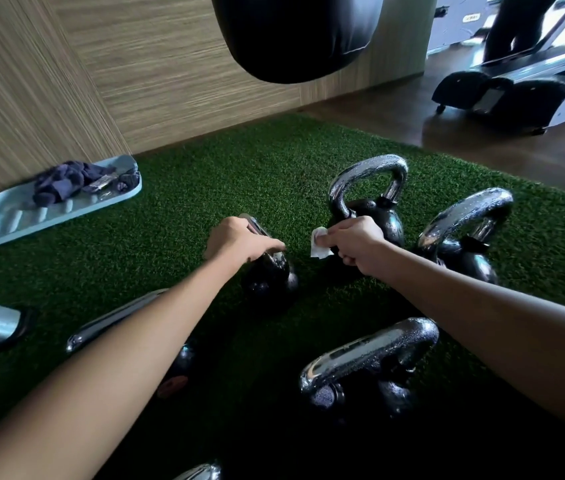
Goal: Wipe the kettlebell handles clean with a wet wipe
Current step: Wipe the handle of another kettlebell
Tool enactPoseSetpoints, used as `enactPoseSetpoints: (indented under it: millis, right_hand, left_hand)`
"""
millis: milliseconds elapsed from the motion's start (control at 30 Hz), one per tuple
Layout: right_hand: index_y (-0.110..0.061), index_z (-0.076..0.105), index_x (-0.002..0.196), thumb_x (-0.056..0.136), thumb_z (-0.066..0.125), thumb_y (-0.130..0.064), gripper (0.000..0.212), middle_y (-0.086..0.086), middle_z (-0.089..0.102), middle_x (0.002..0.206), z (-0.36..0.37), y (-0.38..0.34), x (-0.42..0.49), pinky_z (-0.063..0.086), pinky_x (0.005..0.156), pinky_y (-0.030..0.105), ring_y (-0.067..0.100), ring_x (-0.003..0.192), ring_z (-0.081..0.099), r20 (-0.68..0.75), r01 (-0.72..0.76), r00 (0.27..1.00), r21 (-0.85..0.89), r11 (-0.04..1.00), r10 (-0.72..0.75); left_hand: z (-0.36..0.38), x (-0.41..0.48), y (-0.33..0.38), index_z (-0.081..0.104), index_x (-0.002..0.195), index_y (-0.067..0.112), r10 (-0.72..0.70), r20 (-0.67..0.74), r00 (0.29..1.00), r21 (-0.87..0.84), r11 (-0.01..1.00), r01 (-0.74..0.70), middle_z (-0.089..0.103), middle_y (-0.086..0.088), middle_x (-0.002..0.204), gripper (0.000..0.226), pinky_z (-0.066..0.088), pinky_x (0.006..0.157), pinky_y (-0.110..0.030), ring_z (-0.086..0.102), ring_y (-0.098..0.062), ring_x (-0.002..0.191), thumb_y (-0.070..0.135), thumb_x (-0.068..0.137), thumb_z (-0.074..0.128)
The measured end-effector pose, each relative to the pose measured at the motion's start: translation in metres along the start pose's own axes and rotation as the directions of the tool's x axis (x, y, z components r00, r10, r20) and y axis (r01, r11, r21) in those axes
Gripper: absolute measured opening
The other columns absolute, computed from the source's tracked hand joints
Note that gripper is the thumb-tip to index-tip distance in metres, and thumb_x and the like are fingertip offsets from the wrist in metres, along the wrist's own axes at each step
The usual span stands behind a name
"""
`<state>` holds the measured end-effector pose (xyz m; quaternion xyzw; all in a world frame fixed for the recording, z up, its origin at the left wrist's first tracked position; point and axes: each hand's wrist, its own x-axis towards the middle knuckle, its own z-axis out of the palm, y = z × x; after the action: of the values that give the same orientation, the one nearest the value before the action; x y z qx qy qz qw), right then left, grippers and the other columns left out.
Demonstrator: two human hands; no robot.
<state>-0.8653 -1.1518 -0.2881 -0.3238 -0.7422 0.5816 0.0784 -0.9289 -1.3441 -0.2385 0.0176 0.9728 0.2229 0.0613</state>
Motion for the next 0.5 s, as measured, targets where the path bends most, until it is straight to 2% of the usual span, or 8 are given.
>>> enactPoseSetpoints:
  millis: [100, 167, 233, 300, 333, 367, 433, 500]
  right_hand:
    - [-0.015, 0.075, 0.075, 0.072, 0.093, -0.021, 0.018, 0.001, 0.057, 0.052, -0.002, 0.004, 0.002, 0.037, 0.040, 0.020, 0.011, 0.042, 0.040, 0.007, 0.007, 1.000, 0.024, 1.000, -0.007]
    - [-0.014, 0.077, 0.079, 0.071, 0.093, -0.021, 0.020, 0.001, 0.056, 0.051, -0.004, 0.007, 0.004, 0.036, 0.039, 0.020, 0.011, 0.042, 0.040, 0.010, 0.006, 1.000, 0.035, 0.999, -0.006]
    - [-0.014, 0.078, 0.082, 0.071, 0.093, -0.021, 0.020, 0.001, 0.056, 0.051, -0.004, 0.009, 0.006, 0.036, 0.039, 0.019, 0.011, 0.041, 0.040, 0.011, 0.012, 1.000, 0.041, 0.999, -0.013]
    - [-0.015, 0.078, 0.082, 0.071, 0.093, -0.022, 0.020, 0.001, 0.057, 0.052, -0.002, 0.009, 0.007, 0.037, 0.039, 0.020, 0.011, 0.041, 0.040, 0.011, 0.027, 1.000, 0.044, 0.999, -0.027]
    - [-0.016, 0.078, 0.081, 0.071, 0.093, -0.022, 0.019, 0.002, 0.058, 0.054, 0.002, 0.008, 0.006, 0.037, 0.039, 0.020, 0.011, 0.042, 0.040, 0.015, 0.036, 0.999, 0.037, 0.999, -0.036]
    - [-0.018, 0.077, 0.080, 0.071, 0.093, -0.022, 0.019, 0.002, 0.059, 0.056, 0.007, 0.006, 0.006, 0.038, 0.040, 0.021, 0.011, 0.043, 0.040, 0.023, 0.045, 0.999, 0.024, 0.999, -0.046]
    - [-0.020, 0.077, 0.079, 0.070, 0.094, -0.023, 0.019, 0.001, 0.061, 0.057, 0.021, 0.003, 0.005, 0.039, 0.041, 0.022, 0.010, 0.043, 0.041, 0.039, 0.058, 0.998, 0.004, 0.998, -0.059]
    - [-0.019, 0.077, 0.080, 0.070, 0.094, -0.024, 0.020, -0.001, 0.062, 0.056, 0.035, -0.001, 0.007, 0.040, 0.042, 0.022, 0.009, 0.043, 0.043, 0.054, 0.081, 0.995, -0.009, 0.997, -0.080]
  left_hand:
    - [-0.008, 0.003, 0.001, 0.068, 0.093, 0.020, 0.009, 0.043, 0.999, 0.000, 1.000, -0.009, 0.069, 0.005, 0.092, 0.059, 0.035, 0.048, -0.021, 0.054, -0.009, 0.066, 0.061, 0.057, 0.090]
    - [-0.017, 0.006, -0.009, 0.067, 0.117, 0.020, 0.021, 0.084, 0.996, -0.005, 1.000, -0.021, 0.065, 0.007, 0.104, 0.071, 0.038, 0.052, -0.022, 0.054, -0.007, 0.072, 0.056, 0.061, 0.091]
    - [-0.026, 0.012, -0.027, 0.057, 0.140, 0.027, 0.058, 0.170, 0.984, -0.057, 0.997, -0.049, 0.064, 0.004, 0.127, 0.089, 0.042, 0.062, -0.023, 0.058, -0.009, 0.088, 0.052, 0.061, 0.091]
    - [-0.035, 0.017, -0.043, 0.052, 0.144, 0.034, 0.122, 0.286, 0.951, -0.135, 0.987, -0.086, 0.058, -0.001, 0.144, 0.099, 0.047, 0.093, -0.030, 0.060, -0.016, 0.118, 0.049, 0.055, 0.092]
    - [-0.038, 0.019, -0.048, 0.053, 0.143, 0.036, 0.142, 0.327, 0.934, -0.140, 0.985, -0.101, 0.057, -0.003, 0.146, 0.100, 0.042, 0.109, -0.038, 0.056, -0.019, 0.129, 0.050, 0.052, 0.091]
    - [-0.041, 0.020, -0.050, 0.053, 0.142, 0.038, 0.154, 0.357, 0.921, -0.126, 0.985, -0.115, 0.056, -0.003, 0.147, 0.099, 0.035, 0.117, -0.044, 0.053, -0.020, 0.134, 0.051, 0.052, 0.090]
    - [-0.043, 0.020, -0.049, 0.050, 0.144, 0.039, 0.174, 0.387, 0.906, -0.087, 0.985, -0.152, 0.055, -0.001, 0.148, 0.096, 0.029, 0.120, -0.047, 0.050, -0.021, 0.138, 0.053, 0.057, 0.088]
    - [-0.043, 0.021, -0.042, 0.048, 0.146, 0.036, 0.199, 0.386, 0.901, -0.057, 0.980, -0.192, 0.055, 0.000, 0.148, 0.092, 0.031, 0.117, -0.042, 0.051, -0.020, 0.137, 0.050, 0.064, 0.087]
